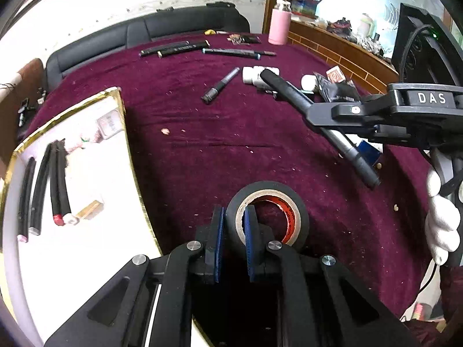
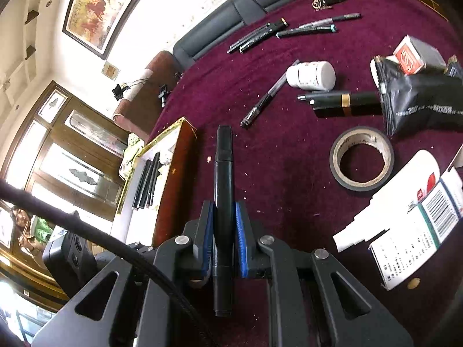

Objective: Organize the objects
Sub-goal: 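Carry the tape roll with the left gripper while the right carries the marker to the tray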

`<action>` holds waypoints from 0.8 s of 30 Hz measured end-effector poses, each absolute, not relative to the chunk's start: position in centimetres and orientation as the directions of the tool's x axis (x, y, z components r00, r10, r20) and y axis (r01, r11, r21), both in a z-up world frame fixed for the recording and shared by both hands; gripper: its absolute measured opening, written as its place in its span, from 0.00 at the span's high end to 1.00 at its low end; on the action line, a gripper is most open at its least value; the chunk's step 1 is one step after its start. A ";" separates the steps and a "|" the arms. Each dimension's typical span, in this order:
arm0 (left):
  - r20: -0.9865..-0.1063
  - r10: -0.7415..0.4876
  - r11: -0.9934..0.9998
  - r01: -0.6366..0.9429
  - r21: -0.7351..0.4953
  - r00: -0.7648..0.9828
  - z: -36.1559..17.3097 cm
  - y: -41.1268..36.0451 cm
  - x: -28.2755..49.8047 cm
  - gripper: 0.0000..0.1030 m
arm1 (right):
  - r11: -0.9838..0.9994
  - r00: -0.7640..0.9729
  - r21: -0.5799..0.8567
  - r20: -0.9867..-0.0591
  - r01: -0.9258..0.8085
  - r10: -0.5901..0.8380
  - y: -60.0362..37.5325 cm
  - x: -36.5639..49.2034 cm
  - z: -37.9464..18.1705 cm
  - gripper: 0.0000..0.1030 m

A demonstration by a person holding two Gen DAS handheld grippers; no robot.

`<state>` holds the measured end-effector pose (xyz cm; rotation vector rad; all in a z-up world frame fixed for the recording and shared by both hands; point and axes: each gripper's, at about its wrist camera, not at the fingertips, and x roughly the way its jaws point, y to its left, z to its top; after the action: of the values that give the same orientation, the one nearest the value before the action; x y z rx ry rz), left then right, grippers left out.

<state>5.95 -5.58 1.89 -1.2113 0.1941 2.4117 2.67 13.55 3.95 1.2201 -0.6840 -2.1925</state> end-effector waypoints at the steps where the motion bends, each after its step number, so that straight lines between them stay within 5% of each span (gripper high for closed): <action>1: -0.783 0.330 -0.892 -0.445 -0.077 -0.527 2.2 -5.7 6.1 0.90 | -0.728 -0.451 0.653 -0.597 0.207 -0.663 13.6 2.8 4.1 0.88; 13: -0.654 0.387 -0.915 -0.358 -0.185 -0.650 8.9 -12.7 5.8 0.90 | -0.698 -0.439 0.660 -0.559 0.277 -0.704 11.6 2.8 6.9 0.87; 24: -0.702 0.067 -0.997 -0.030 -0.066 -0.709 7.8 -26.1 2.0 0.90 | -0.606 -0.271 0.694 -0.542 0.388 -0.795 -0.9 -1.5 9.8 0.87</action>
<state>2.05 -26.06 7.76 -1.1767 -0.0765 2.8551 -1.48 -0.86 9.82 1.1819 -0.5583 -1.9522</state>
